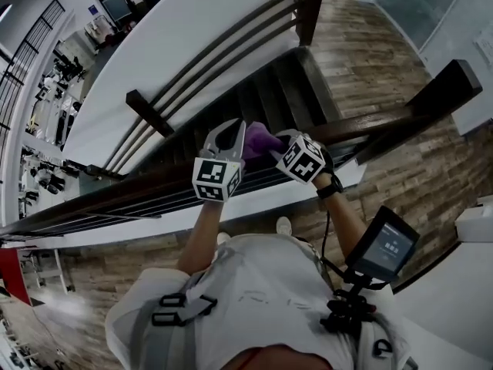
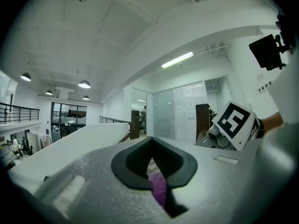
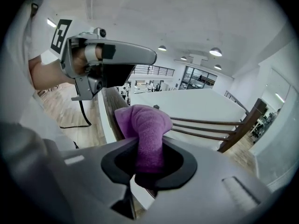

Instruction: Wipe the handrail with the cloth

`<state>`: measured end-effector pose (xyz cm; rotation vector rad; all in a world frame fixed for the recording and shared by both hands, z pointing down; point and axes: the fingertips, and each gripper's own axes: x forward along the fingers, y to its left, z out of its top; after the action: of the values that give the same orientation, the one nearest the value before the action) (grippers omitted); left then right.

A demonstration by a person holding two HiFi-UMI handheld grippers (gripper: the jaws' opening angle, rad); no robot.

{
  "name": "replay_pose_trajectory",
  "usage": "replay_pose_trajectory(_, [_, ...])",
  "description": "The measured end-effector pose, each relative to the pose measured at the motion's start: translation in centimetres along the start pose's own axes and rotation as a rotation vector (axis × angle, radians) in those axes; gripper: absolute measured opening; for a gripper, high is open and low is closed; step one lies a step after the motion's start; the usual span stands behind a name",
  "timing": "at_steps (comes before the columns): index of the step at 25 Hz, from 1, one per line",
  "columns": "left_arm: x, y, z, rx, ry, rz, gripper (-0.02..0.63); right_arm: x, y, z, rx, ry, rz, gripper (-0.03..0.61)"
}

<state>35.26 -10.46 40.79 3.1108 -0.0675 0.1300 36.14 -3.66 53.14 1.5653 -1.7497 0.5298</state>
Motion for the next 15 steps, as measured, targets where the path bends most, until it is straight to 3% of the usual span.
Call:
replay_pose_trajectory(9, [3.7,-5.2,0.5,0.013,0.015,-0.115,-0.002,-4.8,-5.3,-5.1,0.159,-0.033,-0.138,0.080])
replay_pose_trajectory(15, [8.0,-10.8,0.5,0.016,0.029,-0.193,-0.002,-9.1,-10.6,-10.8,0.259,-0.044,-0.242,0.080])
